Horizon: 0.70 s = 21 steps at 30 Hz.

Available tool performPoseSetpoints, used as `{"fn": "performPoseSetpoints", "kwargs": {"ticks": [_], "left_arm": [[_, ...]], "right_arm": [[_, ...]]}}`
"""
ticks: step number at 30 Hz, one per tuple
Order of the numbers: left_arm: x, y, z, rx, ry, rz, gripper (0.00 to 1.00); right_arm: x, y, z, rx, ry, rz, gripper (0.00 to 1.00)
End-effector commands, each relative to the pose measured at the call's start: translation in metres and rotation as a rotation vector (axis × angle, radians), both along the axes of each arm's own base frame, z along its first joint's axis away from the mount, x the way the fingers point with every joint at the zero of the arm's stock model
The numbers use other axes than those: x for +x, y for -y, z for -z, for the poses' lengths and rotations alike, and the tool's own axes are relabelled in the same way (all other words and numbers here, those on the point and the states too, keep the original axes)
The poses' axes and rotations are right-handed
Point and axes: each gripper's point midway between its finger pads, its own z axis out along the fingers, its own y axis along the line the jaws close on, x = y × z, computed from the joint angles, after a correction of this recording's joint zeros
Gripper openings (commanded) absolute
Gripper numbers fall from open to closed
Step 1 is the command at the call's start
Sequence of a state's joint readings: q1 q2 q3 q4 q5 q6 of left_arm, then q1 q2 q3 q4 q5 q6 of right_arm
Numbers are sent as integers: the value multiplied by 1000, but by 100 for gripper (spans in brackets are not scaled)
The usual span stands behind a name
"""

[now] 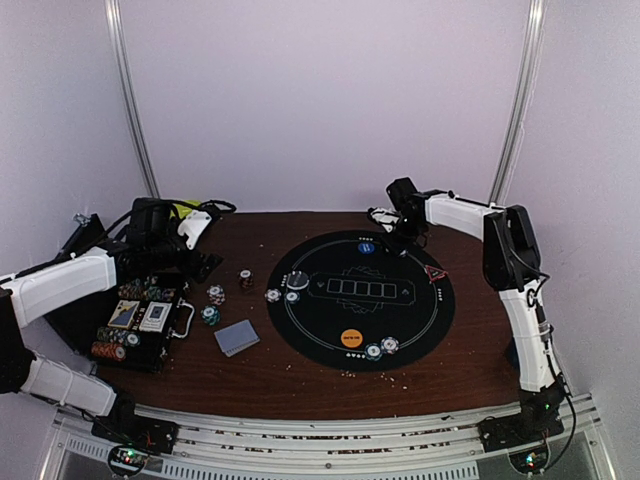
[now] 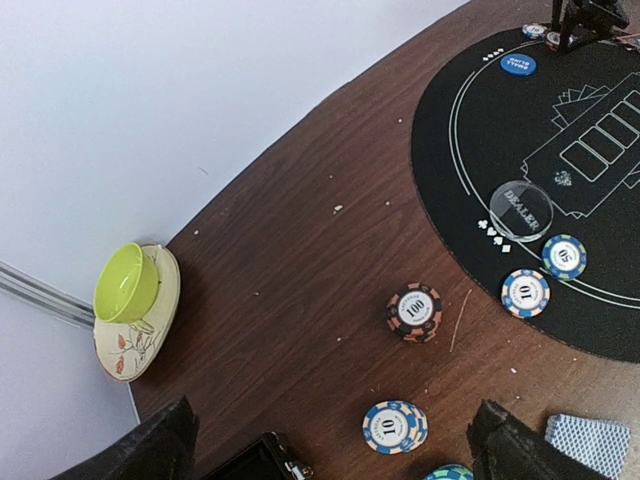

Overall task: Distribute texas hold em gaming equipment
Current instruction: Place the poker chips pile in the small blind area.

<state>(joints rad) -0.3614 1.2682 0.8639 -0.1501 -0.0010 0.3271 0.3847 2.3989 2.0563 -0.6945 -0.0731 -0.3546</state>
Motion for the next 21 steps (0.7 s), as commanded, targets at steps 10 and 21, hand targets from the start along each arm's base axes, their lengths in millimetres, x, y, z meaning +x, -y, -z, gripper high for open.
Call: {"fn": "performPoseSetpoints", "kwargs": {"ticks": [10,21], "left_arm": [[8,-2,-4,-5,33,-14,98],[8,-2,-3,-5,30,-12,98]], "right_arm": [[20,7,7,26,20,43,30],[22,3,8,43,17,41,30]]}}
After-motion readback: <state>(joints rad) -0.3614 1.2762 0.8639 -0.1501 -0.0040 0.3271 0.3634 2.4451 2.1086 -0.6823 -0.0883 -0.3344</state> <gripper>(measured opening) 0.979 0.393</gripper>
